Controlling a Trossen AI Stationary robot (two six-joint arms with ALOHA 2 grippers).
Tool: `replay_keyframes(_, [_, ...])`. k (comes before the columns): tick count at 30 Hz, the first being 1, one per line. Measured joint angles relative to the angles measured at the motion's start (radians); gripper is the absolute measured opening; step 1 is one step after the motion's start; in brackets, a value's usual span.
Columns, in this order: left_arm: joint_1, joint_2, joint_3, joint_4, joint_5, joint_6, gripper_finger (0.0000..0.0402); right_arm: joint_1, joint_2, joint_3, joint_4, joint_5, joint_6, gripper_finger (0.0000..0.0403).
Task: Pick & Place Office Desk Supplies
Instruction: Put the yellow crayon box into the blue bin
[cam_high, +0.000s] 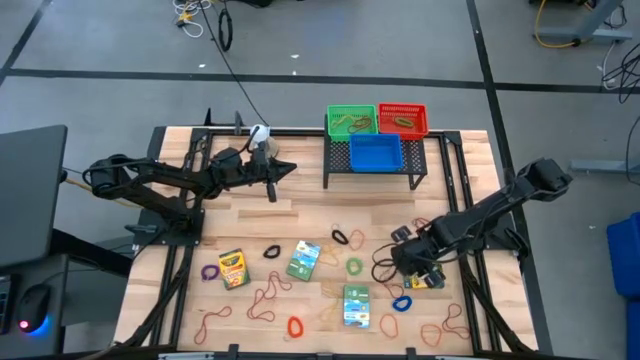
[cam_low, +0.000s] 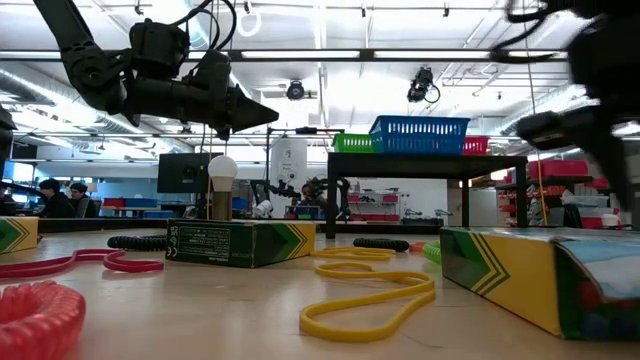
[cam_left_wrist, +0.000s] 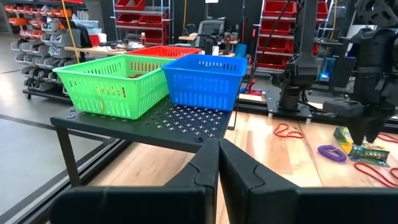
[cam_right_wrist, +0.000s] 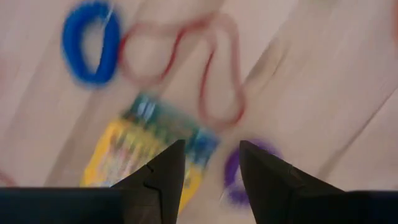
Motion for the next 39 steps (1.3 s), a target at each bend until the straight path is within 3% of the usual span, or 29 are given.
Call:
replay_keyframes(7, [0.0, 0.001, 0.0, 0.001, 0.0, 0.0, 0.0017, -0.004, 0.09, 0.026, 0.209, 0.026, 0.04, 0.0158])
replay_keyframes(18, [0.0, 0.001, 0.0, 0.006, 0.0, -0.016, 0.0017, 0.135, 0.308, 0.245, 0.185, 0.238, 0.312, 0.0157])
replay_keyframes(26, [0.001, 0.001, 0.004, 0.02, 0.0, -0.269, 0.0017, 0.225, 0.427, 0.397, 0.11, 0.323, 0.521, 0.0123])
replay_keyframes(31, [-0.008, 0.001, 0.006, 0.024, -0.004, -0.187, 0.0016, 0.304, 0.499, 0.488, 0.071, 0.378, 0.618, 0.0108])
replay_keyframes(35, [-0.019, 0.001, 0.006, 0.022, -0.019, -0.143, 0.0016, 0.367, 0.566, 0.555, 0.035, 0.406, 0.655, 0.0136])
replay_keyframes(39, [-0.027, 0.001, 0.006, 0.022, -0.031, -0.093, 0.0016, 0.424, 0.618, 0.609, 0.034, 0.488, 0.646, 0.0192])
